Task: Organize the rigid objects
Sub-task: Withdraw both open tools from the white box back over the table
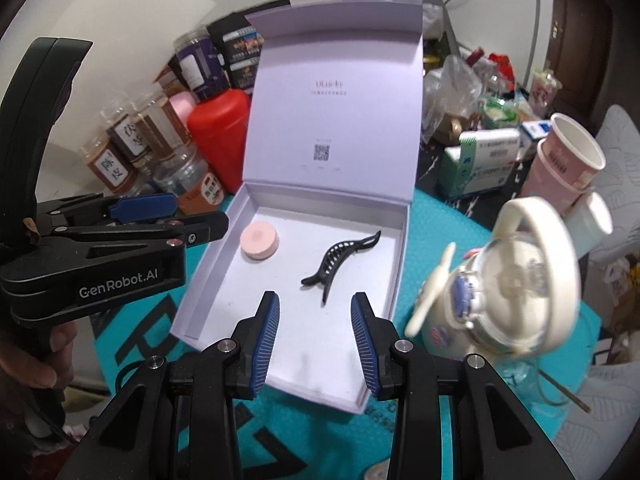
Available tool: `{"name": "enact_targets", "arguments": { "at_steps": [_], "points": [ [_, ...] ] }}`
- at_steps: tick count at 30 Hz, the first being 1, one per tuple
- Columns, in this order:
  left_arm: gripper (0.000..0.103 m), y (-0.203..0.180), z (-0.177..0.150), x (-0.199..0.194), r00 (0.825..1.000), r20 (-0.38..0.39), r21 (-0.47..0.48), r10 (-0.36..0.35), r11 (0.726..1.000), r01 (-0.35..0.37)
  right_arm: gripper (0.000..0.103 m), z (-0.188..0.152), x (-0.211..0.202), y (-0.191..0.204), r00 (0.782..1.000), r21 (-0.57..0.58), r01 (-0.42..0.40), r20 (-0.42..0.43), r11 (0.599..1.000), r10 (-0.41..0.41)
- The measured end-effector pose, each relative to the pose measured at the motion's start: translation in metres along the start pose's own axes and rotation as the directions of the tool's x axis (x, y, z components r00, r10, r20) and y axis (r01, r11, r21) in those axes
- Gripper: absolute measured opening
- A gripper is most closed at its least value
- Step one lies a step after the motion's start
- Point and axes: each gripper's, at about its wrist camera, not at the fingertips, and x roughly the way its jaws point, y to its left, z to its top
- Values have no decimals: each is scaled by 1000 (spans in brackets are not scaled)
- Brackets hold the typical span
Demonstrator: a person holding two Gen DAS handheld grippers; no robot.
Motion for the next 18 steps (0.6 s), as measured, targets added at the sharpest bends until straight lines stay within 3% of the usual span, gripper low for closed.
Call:
{"name": "enact_targets", "arguments": {
  "at_steps": [9, 18],
  "points": [
    [56, -19, -9, -45, 998, 54, 8, -8, 1000, 8, 37, -11, -44, 0, 999, -4, 24, 48, 1000, -24],
    [56, -42, -37, -74, 997, 70, 26, -18, 1000, 16, 37, -47, -79, -5, 998, 31, 18, 66, 999, -20]
  ]
}}
